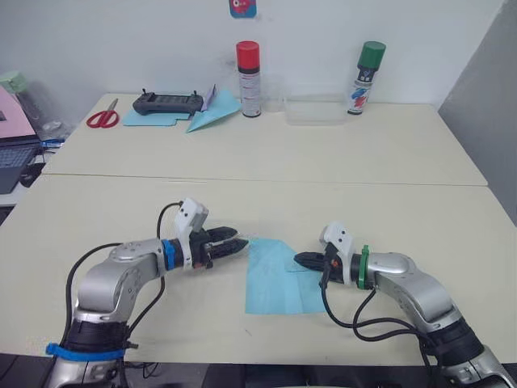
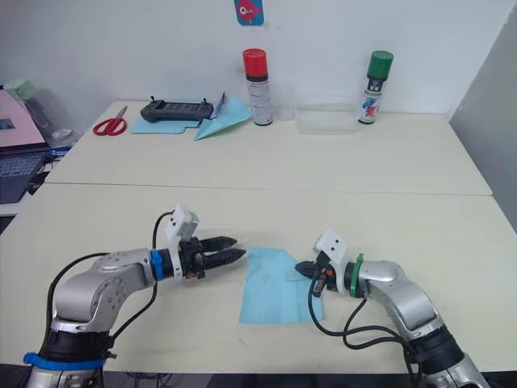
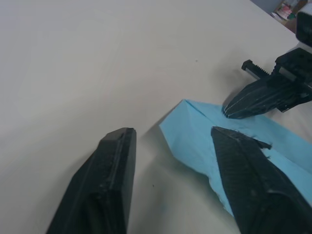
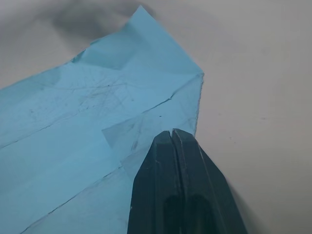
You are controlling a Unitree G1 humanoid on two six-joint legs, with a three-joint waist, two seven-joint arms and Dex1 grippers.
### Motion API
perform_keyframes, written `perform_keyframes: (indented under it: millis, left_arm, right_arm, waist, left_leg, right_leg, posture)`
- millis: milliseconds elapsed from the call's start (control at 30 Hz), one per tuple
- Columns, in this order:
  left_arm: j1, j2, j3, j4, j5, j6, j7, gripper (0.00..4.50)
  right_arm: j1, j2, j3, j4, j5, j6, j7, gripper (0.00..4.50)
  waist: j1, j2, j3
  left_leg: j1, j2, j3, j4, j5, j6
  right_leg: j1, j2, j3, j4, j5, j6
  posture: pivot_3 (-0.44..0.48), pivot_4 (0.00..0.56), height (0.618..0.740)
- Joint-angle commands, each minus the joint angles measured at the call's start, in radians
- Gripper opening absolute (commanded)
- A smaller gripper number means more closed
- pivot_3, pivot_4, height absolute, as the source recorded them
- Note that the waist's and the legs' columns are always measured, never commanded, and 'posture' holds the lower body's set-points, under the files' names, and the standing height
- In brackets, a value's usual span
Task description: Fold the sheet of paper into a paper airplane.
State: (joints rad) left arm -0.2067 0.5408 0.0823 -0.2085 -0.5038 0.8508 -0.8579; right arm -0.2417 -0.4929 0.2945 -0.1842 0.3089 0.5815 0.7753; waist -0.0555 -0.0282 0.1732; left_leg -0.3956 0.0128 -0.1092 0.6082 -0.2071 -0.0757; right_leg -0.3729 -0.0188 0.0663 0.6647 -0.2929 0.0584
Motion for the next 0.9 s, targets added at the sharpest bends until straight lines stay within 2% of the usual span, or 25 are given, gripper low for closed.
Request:
perform_keyframes:
  millis: [33, 300, 433, 767, 900]
  left_arm:
    - [0.0, -0.031, -0.008, -0.038, -0.038, 0.044, 0.049, 3.92]
    - [-0.019, -0.092, -0.109, -0.021, -0.006, -0.016, 0.07, 3.92]
    - [-0.025, -0.072, -0.164, 0.005, 0.036, -0.067, 0.047, 3.09]
    - [-0.064, -0.021, -0.184, 0.041, 0.065, -0.133, 0.009, 0.03]
    - [-0.091, 0.01, -0.209, 0.073, 0.1, -0.186, -0.018, 0.03]
  right_arm:
    - [0.007, 0.001, 0.016, 0.038, -0.03, 0.015, -0.005, 0.0]
    - [0.014, 0.006, 0.014, 0.027, -0.034, 0.029, -0.005, 0.0]
    - [0.02, 0.003, 0.005, 0.023, -0.032, 0.033, -0.008, 0.0]
    - [0.031, 0.029, -0.009, 0.01, -0.032, 0.049, -0.031, 0.0]
    - [0.03, 0.035, -0.01, 0.006, -0.031, 0.054, -0.034, 0.0]
  waist:
    - [0.001, 0.0, 0.0]
    - [0.001, 0.0, 0.0]
    - [0.0, 0.0, 0.0]
    - [0.0, 0.0, 0.0]
    - [-0.002, 0.0, 0.0]
  left_leg:
    - [0.0, 0.0, 0.0, 0.0, 0.0, 0.0]
    - [0.0, 0.0, 0.0, 0.0, 0.0, 0.0]
    - [0.0, 0.0, 0.0, 0.0, 0.0, 0.0]
    - [-0.001, 0.0, 0.0, 0.0, 0.0, 0.0]
    - [-0.001, 0.0, 0.001, 0.0, 0.0, 0.0]
  right_leg:
    - [0.0, 0.0, 0.0, 0.0, 0.0, 0.0]
    - [0.0, 0.0, 0.0, 0.0, 0.0, 0.0]
    - [0.0, 0.0, 0.0, 0.0, 0.0, 0.0]
    - [0.0, 0.0, 0.0, 0.0, 0.0, 0.0]
    - [-0.001, 0.0, 0.0, 0.0, 0.0, -0.001]
  posture:
    - [0.0, 0.15, 0.74]
    - [0.0, 0.15, 0.74]
    - [0.0, 0.15, 0.74]
    - [0.0, 0.15, 0.74]
    - [0.0, 0.15, 0.74]
